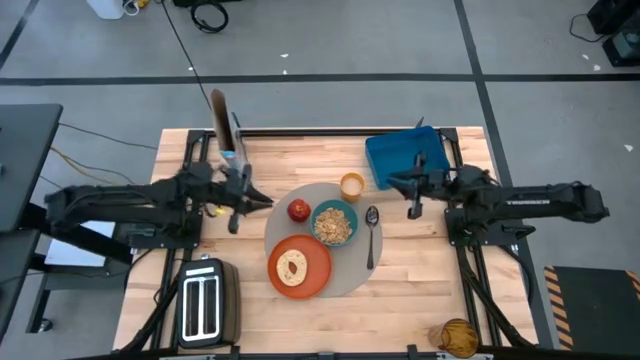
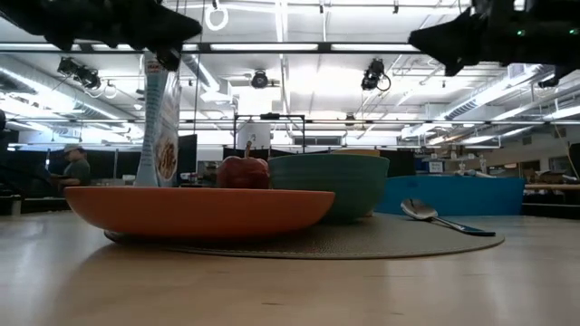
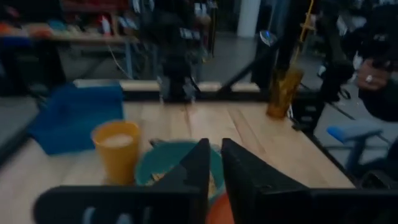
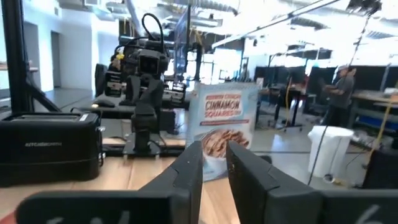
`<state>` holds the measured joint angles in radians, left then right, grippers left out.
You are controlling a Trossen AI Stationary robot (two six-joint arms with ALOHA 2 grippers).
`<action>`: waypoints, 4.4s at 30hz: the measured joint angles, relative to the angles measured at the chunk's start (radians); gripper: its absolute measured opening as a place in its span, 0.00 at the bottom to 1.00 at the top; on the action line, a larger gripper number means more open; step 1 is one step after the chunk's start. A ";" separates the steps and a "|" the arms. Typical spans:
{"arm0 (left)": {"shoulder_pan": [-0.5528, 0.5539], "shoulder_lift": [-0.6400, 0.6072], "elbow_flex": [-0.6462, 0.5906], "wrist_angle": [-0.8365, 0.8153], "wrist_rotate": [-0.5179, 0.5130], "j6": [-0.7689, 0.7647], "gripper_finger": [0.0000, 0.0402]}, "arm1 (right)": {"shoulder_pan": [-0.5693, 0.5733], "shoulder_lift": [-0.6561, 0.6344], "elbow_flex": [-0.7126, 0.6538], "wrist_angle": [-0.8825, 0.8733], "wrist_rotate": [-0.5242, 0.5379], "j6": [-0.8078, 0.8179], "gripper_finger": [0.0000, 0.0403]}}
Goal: Arrange a breakfast setting
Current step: Return to Home Position
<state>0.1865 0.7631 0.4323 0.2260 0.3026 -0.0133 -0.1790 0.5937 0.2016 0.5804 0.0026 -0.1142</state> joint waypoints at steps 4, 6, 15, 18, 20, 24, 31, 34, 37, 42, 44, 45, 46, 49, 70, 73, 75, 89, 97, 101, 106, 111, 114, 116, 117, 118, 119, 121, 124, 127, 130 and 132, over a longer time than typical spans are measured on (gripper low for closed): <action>0.063 -0.158 0.002 -0.106 0.023 0.018 0.03 | -0.020 -0.150 0.000 -0.165 -0.001 0.010 0.18; 0.061 -0.224 -0.023 -0.131 0.023 0.005 0.02 | -0.021 -0.219 0.000 -0.253 -0.007 0.029 0.17; -0.136 -0.320 -0.403 0.267 -0.135 -0.061 0.02 | -0.003 -0.376 -0.104 -0.367 -0.146 0.149 0.09; -0.167 -0.328 -0.412 0.233 -0.180 -0.079 0.02 | 0.002 -0.422 -0.146 -0.382 -0.189 0.158 0.05; -0.169 -0.331 -0.387 0.197 -0.173 -0.078 0.02 | 0.002 -0.461 -0.141 -0.412 -0.203 0.164 0.02; -0.162 -0.375 -0.370 0.130 -0.140 -0.059 0.02 | 0.000 -0.550 -0.114 -0.517 -0.199 0.170 0.02; -0.157 -0.487 -0.424 0.075 -0.137 -0.028 0.02 | 0.014 -0.588 -0.193 -0.523 -0.201 0.250 0.02; -0.157 -0.522 -0.424 0.021 -0.137 -0.055 0.03 | 0.022 -0.592 -0.195 -0.517 -0.219 0.229 0.02; -0.157 -0.552 -0.424 -0.001 -0.149 -0.060 0.03 | 0.022 -0.591 -0.195 -0.528 -0.210 0.181 0.04; -0.160 -0.575 -0.424 -0.031 -0.316 -0.085 0.03 | 0.022 -0.580 -0.195 -0.530 -0.102 0.166 0.09; -0.174 -0.574 -0.424 -0.060 -0.354 -0.063 0.03 | 0.022 -0.580 -0.195 -0.529 -0.090 0.164 0.10; -0.183 -0.574 -0.424 -0.063 -0.356 -0.042 0.03 | 0.022 -0.580 -0.195 -0.529 -0.087 0.164 0.10; -0.191 -0.574 -0.424 -0.062 -0.358 -0.022 0.03 | 0.022 -0.580 -0.195 -0.529 -0.085 0.164 0.10; -0.202 -0.607 -0.424 -0.075 -0.362 0.015 0.03 | 0.022 -0.580 -0.195 -0.529 -0.084 0.164 0.10; -0.177 -0.705 -0.425 -0.142 -0.120 0.025 0.03 | 0.022 -0.579 -0.195 -0.521 -0.081 0.164 0.10; -0.178 -0.705 -0.425 -0.129 -0.120 -0.138 0.03 | 0.022 -0.579 -0.195 -0.519 -0.081 0.164 0.10; -0.178 -0.704 -0.425 -0.129 -0.121 -0.198 0.03 | 0.022 -0.579 -0.195 -0.511 -0.081 0.164 0.10; -0.178 -0.705 -0.425 -0.121 -0.124 -0.230 0.03 | 0.022 -0.579 -0.195 -0.503 -0.081 0.164 0.10; -0.178 -0.705 -0.425 -0.120 -0.125 -0.230 0.03 | 0.022 -0.579 -0.195 -0.503 -0.081 0.164 0.10; -0.178 -0.705 -0.426 -0.120 -0.125 -0.230 0.03 | 0.022 -0.579 -0.195 -0.503 -0.082 0.164 0.10; -0.178 -0.705 -0.426 -0.120 -0.125 -0.230 0.03 | 0.022 -0.579 -0.195 -0.503 -0.082 0.164 0.10; -0.178 -0.705 -0.426 -0.120 -0.125 -0.229 0.03 | 0.022 -0.579 -0.195 -0.503 -0.082 0.164 0.10; -0.178 -0.705 -0.426 -0.119 -0.125 -0.230 0.03 | 0.022 -0.579 -0.195 -0.504 -0.082 0.164 0.10; -0.178 -0.705 -0.426 -0.119 -0.125 -0.229 0.03 | 0.022 -0.579 -0.195 -0.503 -0.082 0.164 0.10; -0.178 -0.705 -0.426 -0.119 -0.126 -0.229 0.03 | 0.022 -0.579 -0.195 -0.503 -0.082 0.164 0.10; -0.178 -0.705 -0.426 -0.119 -0.126 -0.229 0.03 | 0.022 -0.579 -0.195 -0.503 -0.082 0.164 0.10; -0.178 -0.705 -0.426 -0.119 -0.125 -0.230 0.03 | 0.022 -0.579 -0.195 -0.503 -0.082 0.164 0.10; -0.178 -0.705 -0.426 -0.119 -0.126 -0.229 0.03 | 0.022 -0.579 -0.195 -0.503 -0.082 0.164 0.10; -0.178 -0.705 -0.426 -0.119 -0.126 -0.230 0.03 | 0.022 -0.579 -0.195 -0.503 -0.082 0.164 0.10; -0.178 -0.705 -0.426 -0.119 -0.126 -0.229 0.03 | 0.022 -0.579 -0.195 -0.503 -0.082 0.164 0.10; -0.178 -0.705 -0.426 -0.119 -0.126 -0.230 0.03 | 0.022 -0.579 -0.195 -0.503 -0.082 0.164 0.10; -0.178 -0.705 -0.426 -0.119 -0.126 -0.229 0.03 | 0.022 -0.579 -0.195 -0.503 -0.082 0.164 0.10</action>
<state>0.0082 0.0586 0.0067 0.1070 0.1768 -0.2420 -0.1574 0.0147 0.0067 0.0769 -0.0795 0.0498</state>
